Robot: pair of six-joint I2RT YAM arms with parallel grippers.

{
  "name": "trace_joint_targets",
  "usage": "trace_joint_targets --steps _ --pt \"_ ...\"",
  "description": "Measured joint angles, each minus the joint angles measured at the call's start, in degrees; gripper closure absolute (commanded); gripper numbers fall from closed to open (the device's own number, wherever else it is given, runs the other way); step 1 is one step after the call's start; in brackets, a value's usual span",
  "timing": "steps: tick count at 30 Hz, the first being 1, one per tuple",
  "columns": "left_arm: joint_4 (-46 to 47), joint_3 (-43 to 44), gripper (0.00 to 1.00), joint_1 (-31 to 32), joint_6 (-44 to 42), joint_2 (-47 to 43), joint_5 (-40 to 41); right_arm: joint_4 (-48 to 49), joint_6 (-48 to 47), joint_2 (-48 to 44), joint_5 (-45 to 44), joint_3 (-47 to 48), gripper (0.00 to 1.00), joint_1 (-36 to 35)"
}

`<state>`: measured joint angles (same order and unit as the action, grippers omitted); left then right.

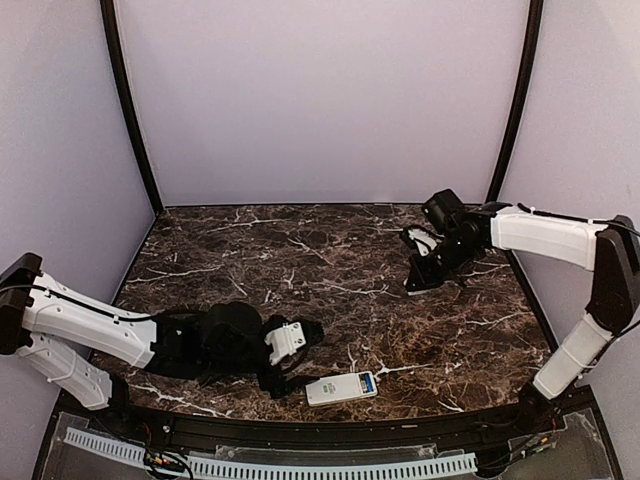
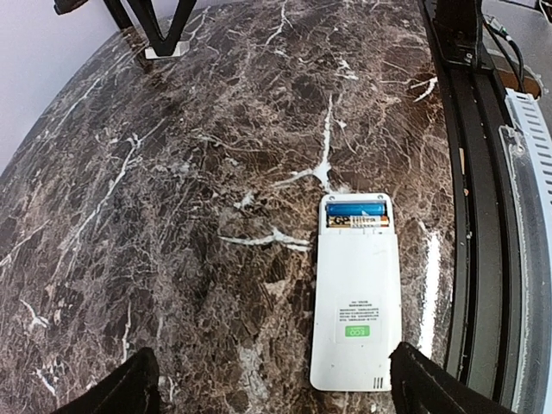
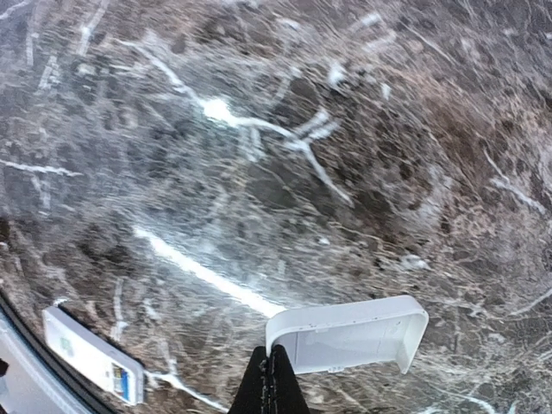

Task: Load the batteries into the remote control
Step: Pick up the battery cover at the center of the board, then pass from the right arm to the left

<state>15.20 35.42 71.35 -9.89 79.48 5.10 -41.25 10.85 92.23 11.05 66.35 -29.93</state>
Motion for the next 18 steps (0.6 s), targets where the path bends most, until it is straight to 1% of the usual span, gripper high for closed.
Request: trace_joint_targets --steps 3,7,10,12,14,18 --pt "1.09 0.00 0.09 0.00 0.04 -1.03 1.90 3.63 4.76 -4.31 4.31 -0.35 1.00 -2.27" --pt "4.44 0.07 0.11 0.00 0.09 -2.47 6.12 12.15 12.81 -12.94 8.52 -1.44 1.00 -6.86" --pt "7.65 0.90 0.12 0.00 0.02 -2.89 9.55 20.44 19.43 -19.06 8.41 -1.62 1.00 -11.87" --pt "9.79 1.92 0.12 0.00 -0.17 -2.89 11.04 24.83 22.86 -21.33 7.78 -1.70 1.00 -14.58" --pt "12.90 2.91 0.12 0.00 -0.52 -3.02 12.09 28.81 25.99 -22.53 6.49 -1.92 1.00 -17.20" --pt "19.56 3.19 0.12 0.00 -2.12 -4.04 13.00 32.59 29.44 -22.43 2.95 -1.88 1.00 -21.42"
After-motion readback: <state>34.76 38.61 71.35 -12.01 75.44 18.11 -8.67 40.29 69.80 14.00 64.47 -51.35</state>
